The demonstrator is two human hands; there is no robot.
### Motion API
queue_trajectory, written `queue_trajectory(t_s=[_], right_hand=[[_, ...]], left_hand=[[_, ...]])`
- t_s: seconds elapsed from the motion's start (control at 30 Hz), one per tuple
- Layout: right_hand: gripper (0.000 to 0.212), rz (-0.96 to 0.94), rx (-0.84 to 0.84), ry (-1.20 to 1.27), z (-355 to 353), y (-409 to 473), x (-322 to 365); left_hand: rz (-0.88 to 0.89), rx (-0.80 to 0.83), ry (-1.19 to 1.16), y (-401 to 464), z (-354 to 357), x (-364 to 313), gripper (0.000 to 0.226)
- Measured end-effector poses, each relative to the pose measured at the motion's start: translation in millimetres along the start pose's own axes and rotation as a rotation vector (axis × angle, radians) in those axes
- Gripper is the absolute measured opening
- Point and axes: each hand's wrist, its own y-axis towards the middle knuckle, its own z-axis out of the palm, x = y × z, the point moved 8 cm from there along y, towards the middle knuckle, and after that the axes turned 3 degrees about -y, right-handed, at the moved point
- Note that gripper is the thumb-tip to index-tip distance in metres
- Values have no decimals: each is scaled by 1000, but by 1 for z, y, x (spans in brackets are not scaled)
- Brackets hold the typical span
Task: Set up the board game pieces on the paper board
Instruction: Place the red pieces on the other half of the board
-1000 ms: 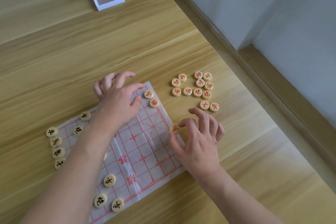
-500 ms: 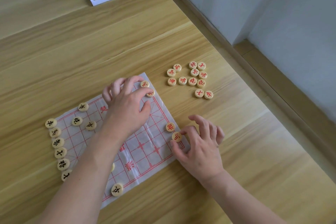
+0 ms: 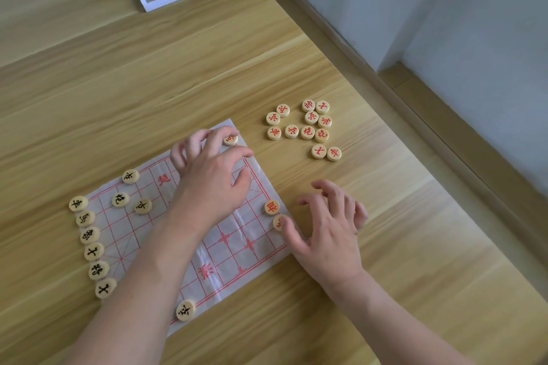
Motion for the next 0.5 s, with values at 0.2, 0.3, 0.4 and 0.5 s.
queue_trajectory(t_s=[0.2,0.3,0.4,0.5], right_hand=[[27,70,-85,-13,-13,38,-27],[25,119,-116,-59,-17,58,-45],[29,183,-135,-118,-20,72,-62],[40,207,-29,-102,-10,79,-70]], left_hand=[[34,18,5,15,9,-18,23],[47,38,4,24,17,-31,22],[58,33,9,31,22,-39,22],[52,33,5,40,25,-42,22]])
